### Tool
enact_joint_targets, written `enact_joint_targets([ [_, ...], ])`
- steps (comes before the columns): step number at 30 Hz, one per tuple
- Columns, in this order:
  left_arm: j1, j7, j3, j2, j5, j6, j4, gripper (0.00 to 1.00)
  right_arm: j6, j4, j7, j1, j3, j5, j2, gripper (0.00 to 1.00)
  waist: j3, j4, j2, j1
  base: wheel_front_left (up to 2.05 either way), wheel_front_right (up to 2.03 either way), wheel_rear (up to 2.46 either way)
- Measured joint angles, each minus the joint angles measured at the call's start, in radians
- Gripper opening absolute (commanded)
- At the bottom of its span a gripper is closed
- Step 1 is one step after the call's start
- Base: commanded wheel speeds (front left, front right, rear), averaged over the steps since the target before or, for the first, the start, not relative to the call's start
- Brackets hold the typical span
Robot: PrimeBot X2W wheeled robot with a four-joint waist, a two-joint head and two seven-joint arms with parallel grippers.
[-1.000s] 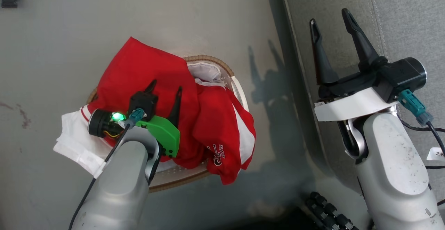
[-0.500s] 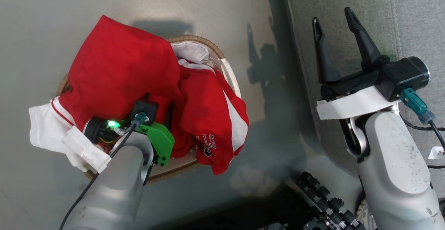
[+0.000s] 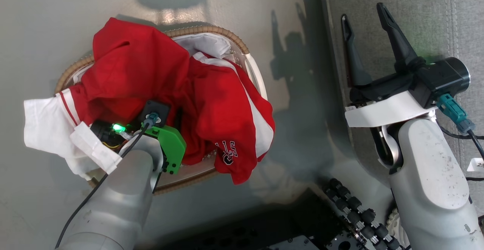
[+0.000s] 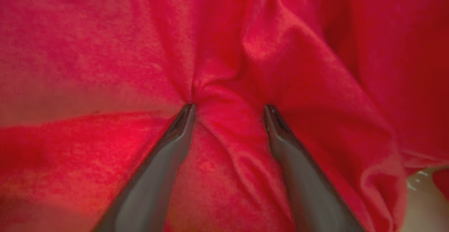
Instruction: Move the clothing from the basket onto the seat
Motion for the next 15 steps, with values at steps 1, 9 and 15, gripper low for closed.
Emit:
enact_joint_targets([
  [1, -0.003, 0.007, -0.006, 0.000, -0.005, 0.002, 0.002, 1.00, 0.000, -0.001, 0.000, 0.000, 0.000, -0.002, 0.000, 1.00, 0.003, 0.001, 0.0000, 0.0000, 0.00, 0.00, 0.00],
  [9, -0.024, 0.055, -0.049, 0.000, -0.049, 0.003, 0.019, 1.00, 0.000, -0.011, 0.000, 0.000, -0.002, -0.011, 0.000, 1.00, 0.023, 0.007, 0.0000, 0.0000, 0.00, 0.00, 0.00],
  [15, -0.027, 0.058, -0.081, 0.000, -0.071, -0.006, 0.026, 0.00, 0.000, -0.001, -0.001, 0.000, 0.000, -0.013, 0.000, 1.00, 0.013, 0.012, 0.0000, 0.0000, 0.00, 0.00, 0.00],
])
